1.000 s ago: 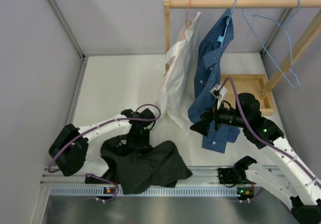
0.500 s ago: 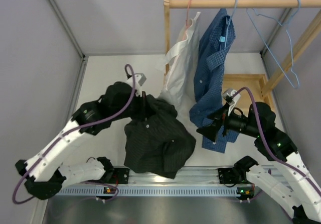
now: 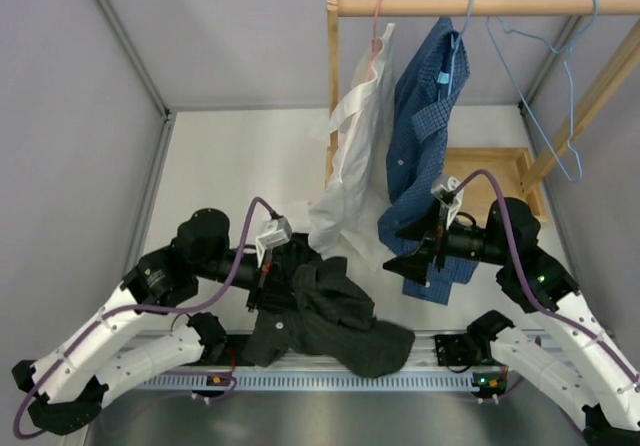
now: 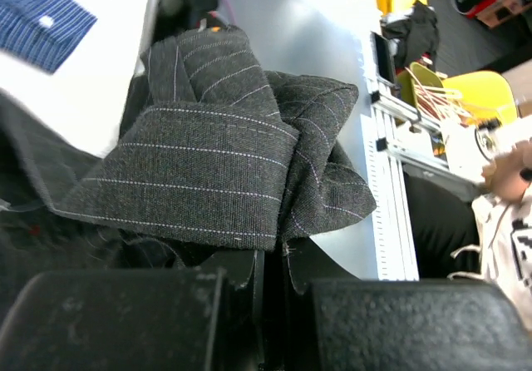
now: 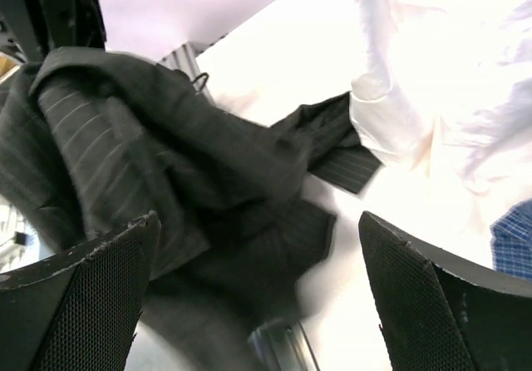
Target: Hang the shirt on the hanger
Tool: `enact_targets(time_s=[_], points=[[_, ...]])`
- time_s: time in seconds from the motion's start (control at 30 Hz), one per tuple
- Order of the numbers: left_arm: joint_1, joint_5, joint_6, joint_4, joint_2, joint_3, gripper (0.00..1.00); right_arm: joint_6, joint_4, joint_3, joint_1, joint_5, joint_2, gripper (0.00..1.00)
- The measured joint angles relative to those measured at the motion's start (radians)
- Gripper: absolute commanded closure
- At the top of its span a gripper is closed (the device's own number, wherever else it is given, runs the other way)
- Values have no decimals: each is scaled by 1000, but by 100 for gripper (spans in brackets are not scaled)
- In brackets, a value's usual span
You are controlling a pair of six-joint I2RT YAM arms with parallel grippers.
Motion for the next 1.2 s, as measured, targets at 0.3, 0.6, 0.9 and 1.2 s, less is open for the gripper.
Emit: enact_targets(time_s=[0.3,0.6,0.9,1.2], points=[[-2,116,22,98,-132,-60,100,187,210,-80,56,-109,143,0],[-1,111,25,111,-26,-97,100,449,494,-131,424,-83,310,1],[-1,100,42,111,-28,-97,93,510,537,-155,562,110,370,100],[-2,-283,79,-8,24,64,4,380,176,43,562,751,165,100]])
